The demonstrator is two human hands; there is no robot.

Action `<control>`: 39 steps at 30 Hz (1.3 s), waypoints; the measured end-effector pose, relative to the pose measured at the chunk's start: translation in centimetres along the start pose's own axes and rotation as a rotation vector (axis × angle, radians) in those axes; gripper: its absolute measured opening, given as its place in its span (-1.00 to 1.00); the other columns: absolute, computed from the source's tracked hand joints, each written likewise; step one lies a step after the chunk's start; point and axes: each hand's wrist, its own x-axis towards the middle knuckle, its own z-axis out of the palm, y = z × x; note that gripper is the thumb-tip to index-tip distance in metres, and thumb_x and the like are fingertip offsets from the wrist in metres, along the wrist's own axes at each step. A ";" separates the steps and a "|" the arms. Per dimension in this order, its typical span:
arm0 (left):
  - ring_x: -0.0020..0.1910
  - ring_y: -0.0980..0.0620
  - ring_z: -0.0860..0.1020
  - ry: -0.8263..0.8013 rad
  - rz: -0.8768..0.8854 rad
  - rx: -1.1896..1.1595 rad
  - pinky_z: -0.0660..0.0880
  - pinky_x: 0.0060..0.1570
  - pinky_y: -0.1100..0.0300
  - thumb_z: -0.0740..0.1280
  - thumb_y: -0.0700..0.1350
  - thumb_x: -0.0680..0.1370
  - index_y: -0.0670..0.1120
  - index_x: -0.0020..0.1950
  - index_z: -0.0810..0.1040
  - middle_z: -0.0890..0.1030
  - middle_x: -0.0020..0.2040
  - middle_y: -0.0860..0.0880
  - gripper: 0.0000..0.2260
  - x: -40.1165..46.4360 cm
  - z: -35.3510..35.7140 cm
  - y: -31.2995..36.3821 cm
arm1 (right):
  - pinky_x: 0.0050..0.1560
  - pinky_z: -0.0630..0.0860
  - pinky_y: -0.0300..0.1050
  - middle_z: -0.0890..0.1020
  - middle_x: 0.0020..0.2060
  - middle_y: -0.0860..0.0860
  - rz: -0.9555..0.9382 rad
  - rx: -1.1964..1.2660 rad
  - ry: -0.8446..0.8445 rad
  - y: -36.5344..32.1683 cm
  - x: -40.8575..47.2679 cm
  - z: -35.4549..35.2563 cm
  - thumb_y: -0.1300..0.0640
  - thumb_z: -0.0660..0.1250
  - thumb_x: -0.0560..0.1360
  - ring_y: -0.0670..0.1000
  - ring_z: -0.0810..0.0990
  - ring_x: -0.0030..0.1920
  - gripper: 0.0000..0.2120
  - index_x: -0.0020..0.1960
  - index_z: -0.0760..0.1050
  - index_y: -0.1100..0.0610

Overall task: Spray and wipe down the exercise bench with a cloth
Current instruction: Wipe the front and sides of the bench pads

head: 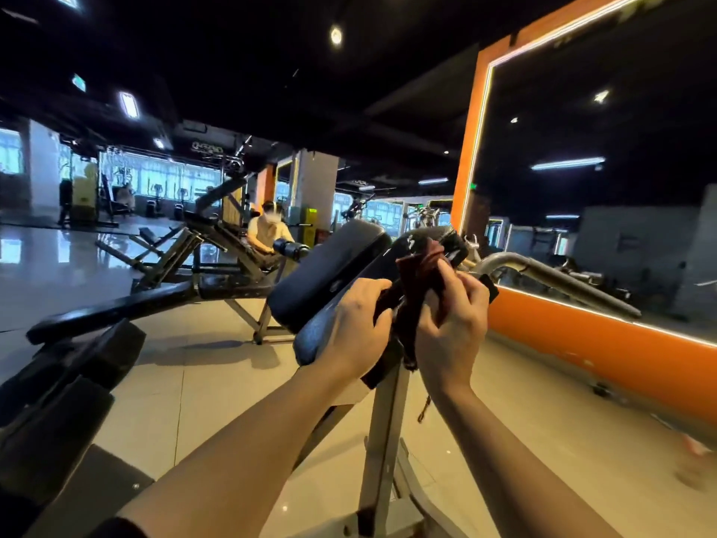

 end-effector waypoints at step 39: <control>0.29 0.10 0.39 0.042 0.296 0.142 0.30 0.29 0.15 0.27 -0.26 0.47 -0.15 0.23 0.60 0.62 0.15 -0.04 -0.66 2.7 1.5 -6.9 | -0.19 0.57 -0.01 0.66 -0.11 0.08 -0.145 -0.582 -0.428 2.2 0.2 1.9 0.16 0.30 0.51 0.19 0.64 -0.15 -0.78 0.15 0.50 0.10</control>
